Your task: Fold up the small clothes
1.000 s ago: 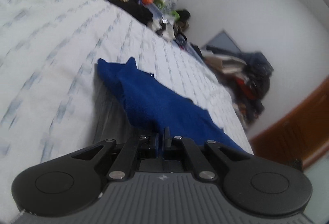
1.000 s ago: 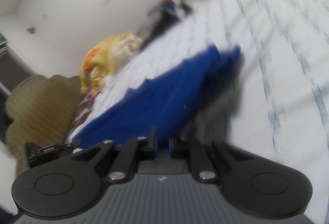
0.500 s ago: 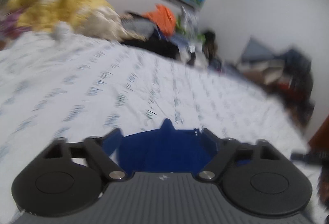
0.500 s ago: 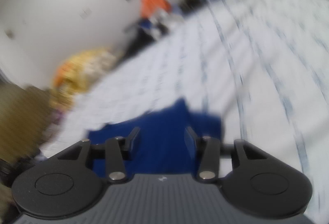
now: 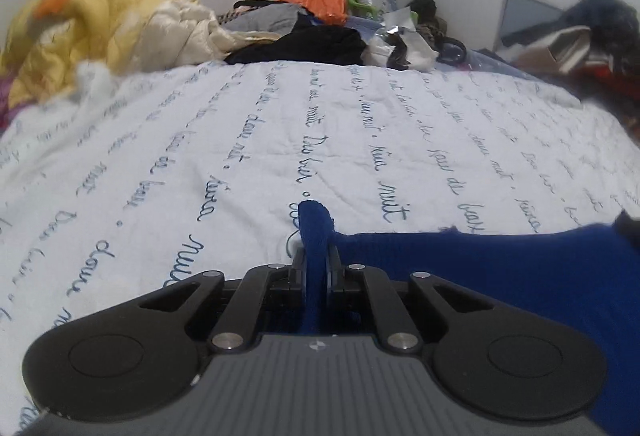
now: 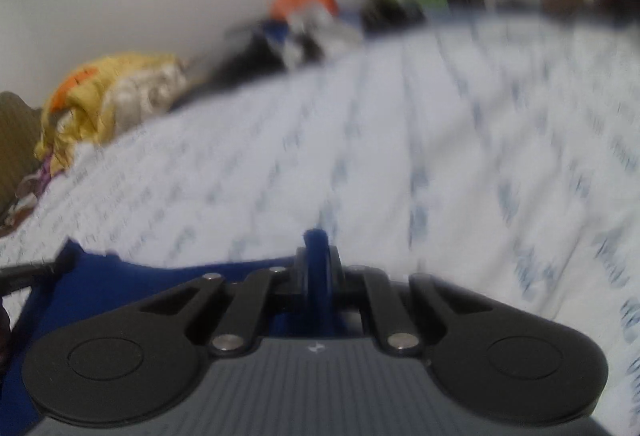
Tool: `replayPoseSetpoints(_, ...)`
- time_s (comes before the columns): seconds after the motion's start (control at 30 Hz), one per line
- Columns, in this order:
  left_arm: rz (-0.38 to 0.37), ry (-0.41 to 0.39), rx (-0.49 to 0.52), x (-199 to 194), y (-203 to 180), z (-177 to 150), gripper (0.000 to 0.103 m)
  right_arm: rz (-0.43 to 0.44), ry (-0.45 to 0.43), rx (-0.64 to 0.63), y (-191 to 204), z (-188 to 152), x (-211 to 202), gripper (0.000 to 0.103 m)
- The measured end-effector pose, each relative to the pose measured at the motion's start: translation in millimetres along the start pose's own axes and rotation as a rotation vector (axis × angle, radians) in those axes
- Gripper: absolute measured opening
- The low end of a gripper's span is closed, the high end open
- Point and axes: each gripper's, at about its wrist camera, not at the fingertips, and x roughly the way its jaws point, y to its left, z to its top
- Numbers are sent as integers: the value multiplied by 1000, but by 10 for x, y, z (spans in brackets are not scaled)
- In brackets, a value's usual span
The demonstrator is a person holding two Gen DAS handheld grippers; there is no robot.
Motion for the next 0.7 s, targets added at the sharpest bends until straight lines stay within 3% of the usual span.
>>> replayPoseSetpoints(0.03, 18, -11, 24, -76, -41, 2, 22, 4, -33, 4, 0, -45, -19, 15)
replayPoseSetpoints(0.07, 22, -38, 42, -174, -89, 15, 24, -16, -22, 3, 21, -46, -38, 20)
replayPoseSetpoints(0.1, 4, -80, 51, -319, -126, 20, 32, -46, -1, 11, 49, -6, -83, 20)
replayPoseSetpoints(0.17, -92, -163, 62, -566, -267, 58, 69, -90, -78, 26, 101, 11, -358, 23)
replayPoseSetpoints(0.2, -126, -177, 71, -597, -367, 91, 77, -79, -145, 17, 156, -12, -517, 24)
replayPoseSetpoints(0.23, -145, -166, 88, -575, -482, 109, 83, -45, -185, 2, 253, -17, -622, 33)
replayPoseSetpoints(0.27, -154, -138, 110, -477, -582, 116, 79, -1, -185, -25, 366, -24, -638, 48)
replayPoseSetpoints(0.3, -153, -92, 120, -355, -648, 110, 77, 16, -159, -60, 515, -21, -585, 52)
replayPoseSetpoints(0.37, -132, 32, 113, -14, -641, 19, 78, -36, -81, -163, 706, -82, -334, 54)
replayPoseSetpoints(0.4, -139, 46, 107, 93, -571, -63, 82, -86, -26, -211, 739, -132, -165, 54)
replayPoseSetpoints(0.43, -184, 35, 75, 107, -440, -82, 84, -139, 8, -244, 715, -212, -17, 64)
replayPoseSetpoints(0.47, -231, 45, 48, 112, -367, -63, 93, -135, -64, -258, 635, -327, -38, 67)
replayPoseSetpoints(0.53, -310, 54, 12, 142, -282, -76, 103, -91, -63, -170, 493, -288, -70, 67)
replayPoseSetpoints(0.7, -331, 42, -48, 121, -206, -100, 103, -127, -63, -209, 581, -326, -61, 67)
